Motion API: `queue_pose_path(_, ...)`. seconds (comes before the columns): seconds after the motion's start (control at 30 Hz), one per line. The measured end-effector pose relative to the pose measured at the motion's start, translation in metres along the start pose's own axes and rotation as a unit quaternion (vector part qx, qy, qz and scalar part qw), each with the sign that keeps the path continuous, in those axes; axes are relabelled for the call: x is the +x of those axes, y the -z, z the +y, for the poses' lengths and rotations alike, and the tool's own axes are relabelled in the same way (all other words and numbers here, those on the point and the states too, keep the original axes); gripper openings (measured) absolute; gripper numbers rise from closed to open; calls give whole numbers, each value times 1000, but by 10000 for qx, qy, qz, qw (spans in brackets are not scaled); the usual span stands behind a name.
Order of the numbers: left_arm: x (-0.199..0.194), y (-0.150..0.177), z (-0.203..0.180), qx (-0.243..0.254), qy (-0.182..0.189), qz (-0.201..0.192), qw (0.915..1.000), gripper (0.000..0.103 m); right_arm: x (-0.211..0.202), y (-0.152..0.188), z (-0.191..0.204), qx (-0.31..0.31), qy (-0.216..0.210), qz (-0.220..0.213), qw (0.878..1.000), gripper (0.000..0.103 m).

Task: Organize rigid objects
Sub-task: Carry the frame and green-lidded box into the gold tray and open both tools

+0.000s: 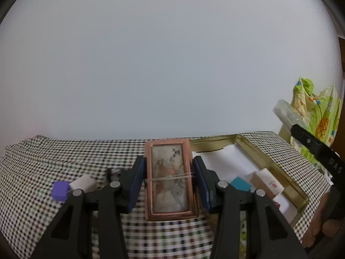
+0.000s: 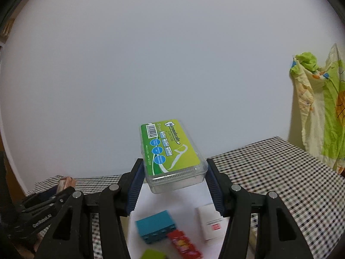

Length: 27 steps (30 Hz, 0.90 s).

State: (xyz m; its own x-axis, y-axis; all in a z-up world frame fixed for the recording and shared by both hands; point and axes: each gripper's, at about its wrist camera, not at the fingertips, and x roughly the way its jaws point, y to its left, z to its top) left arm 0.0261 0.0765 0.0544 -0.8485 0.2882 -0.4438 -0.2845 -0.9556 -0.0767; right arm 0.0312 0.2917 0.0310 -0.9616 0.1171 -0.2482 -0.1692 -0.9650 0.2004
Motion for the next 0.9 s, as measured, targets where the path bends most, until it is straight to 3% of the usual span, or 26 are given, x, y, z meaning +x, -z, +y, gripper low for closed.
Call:
queue_pose_path(0.17,7,-2,-24,121,189,99,9997,45,-4,-6,-14,48,194,110,9997,58)
queue_pose_path(0.4,24,-6,-66,341,376,401,9979,45,28,-1,-35,-119,372,544,9978,58)
queue_pose_path(0.7,65,-10,-86,397,216,967,9943,45,55,10,-49,-31,451,1210,9916,58)
queue_pose_path(0.9,80,-6,-92,519,-20,1233,9910,45,57,12,-43,-191,508,1377,9890,58)
